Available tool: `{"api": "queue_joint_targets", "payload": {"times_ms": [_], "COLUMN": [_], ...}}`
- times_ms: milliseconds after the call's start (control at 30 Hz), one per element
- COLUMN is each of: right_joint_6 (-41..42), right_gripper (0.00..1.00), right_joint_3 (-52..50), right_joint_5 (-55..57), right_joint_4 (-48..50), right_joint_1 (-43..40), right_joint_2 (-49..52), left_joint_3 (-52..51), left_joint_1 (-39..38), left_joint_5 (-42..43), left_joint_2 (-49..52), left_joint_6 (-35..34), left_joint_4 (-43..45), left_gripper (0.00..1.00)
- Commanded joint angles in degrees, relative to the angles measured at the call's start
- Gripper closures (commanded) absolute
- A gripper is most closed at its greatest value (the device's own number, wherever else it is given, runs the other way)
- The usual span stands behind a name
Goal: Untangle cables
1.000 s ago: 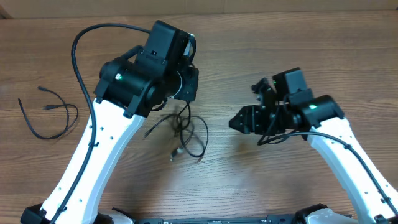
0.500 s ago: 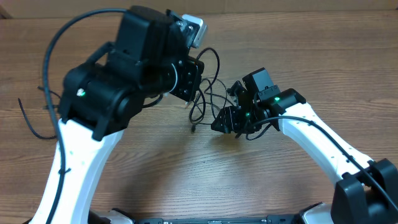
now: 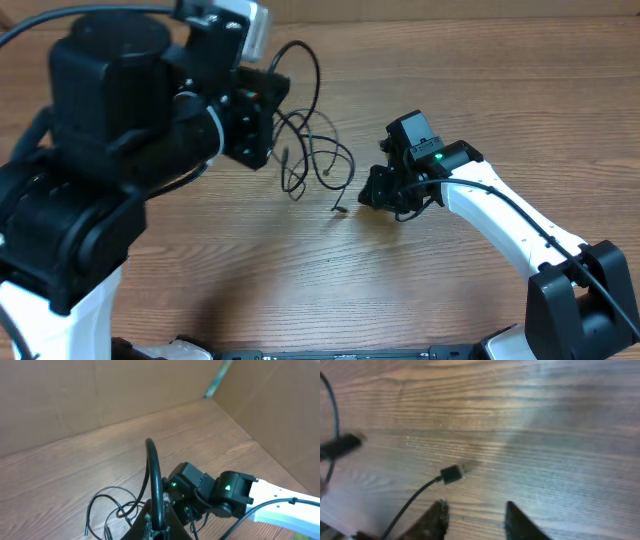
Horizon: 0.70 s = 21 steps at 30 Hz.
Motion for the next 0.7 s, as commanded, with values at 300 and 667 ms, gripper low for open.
{"api": "queue_joint_targets", "payload": {"times_ms": [300, 667], "right_joint_6": [-6.0, -5.9], "right_gripper": [0.48, 0.51], "right_joint_3": [3.6, 4.3], "right_joint_5": [-16.4, -17.7], "right_joint_4": [4.5, 7.1], "right_joint_1": [0.2, 0.3], "right_joint_2": [-0.1, 0.0], "left_joint_3": [0.9, 1.0], "left_joint_1": [0.6, 0.4], "left_joint_5": [0.4, 5.1], "left_joint_2": [2.1, 2.1], "left_joint_6": [2.2, 2.4], "left_joint_4": [-4.8, -1.5], "left_gripper": [0.96, 0.96]}}
